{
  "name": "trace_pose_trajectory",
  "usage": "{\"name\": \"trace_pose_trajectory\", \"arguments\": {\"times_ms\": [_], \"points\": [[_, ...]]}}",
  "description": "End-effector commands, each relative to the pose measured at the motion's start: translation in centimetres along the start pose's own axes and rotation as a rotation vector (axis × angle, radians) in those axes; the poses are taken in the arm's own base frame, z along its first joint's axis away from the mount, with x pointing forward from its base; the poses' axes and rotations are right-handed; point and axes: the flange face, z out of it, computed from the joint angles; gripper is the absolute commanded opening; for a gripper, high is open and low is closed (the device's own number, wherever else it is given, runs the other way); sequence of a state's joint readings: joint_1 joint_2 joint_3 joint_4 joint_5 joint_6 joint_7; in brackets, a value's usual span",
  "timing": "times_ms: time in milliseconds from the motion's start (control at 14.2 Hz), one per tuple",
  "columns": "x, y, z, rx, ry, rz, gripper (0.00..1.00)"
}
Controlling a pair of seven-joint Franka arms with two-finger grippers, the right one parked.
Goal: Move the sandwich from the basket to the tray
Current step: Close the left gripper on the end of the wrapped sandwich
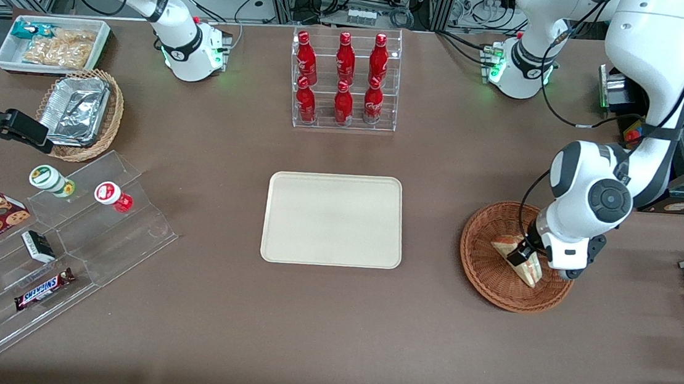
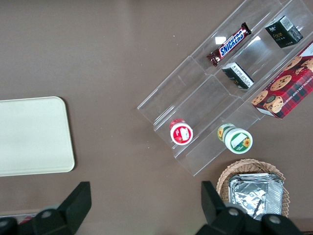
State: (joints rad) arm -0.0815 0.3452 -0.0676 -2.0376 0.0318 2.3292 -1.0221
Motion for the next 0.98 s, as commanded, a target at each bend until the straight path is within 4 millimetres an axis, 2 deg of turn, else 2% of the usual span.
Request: {"name": "trace_pose_trajectory", "arguments": {"times_ms": [0, 70, 141, 211, 281, 492, 703, 773, 914], "points": [[-0.2, 0.5, 1.2, -0.011, 0.002, -0.052, 0.95], [0.0, 0.5, 1.4, -0.01, 0.001, -0.065, 0.71], [0.0, 0.5, 1.3, -0.009, 0.0, -0.069, 0.36], [0.0, 0.5, 1.3, -0.007, -0.001, -0.069, 0.16], [0.0, 0.5, 1.2, -0.007, -0.001, -0.063, 0.1], [0.0, 0.5, 0.2, -0.007, 0.002, -0.055, 0.06], [0.1, 1.0, -4.2, 0.043, -0.018, -0.044, 0.05], [-0.7, 1.8, -5.2, 0.07, -0.026, -0.005, 0.05], [-2.9, 3.0, -6.4, 0.108, -0.054, 0.215, 0.06]]}}
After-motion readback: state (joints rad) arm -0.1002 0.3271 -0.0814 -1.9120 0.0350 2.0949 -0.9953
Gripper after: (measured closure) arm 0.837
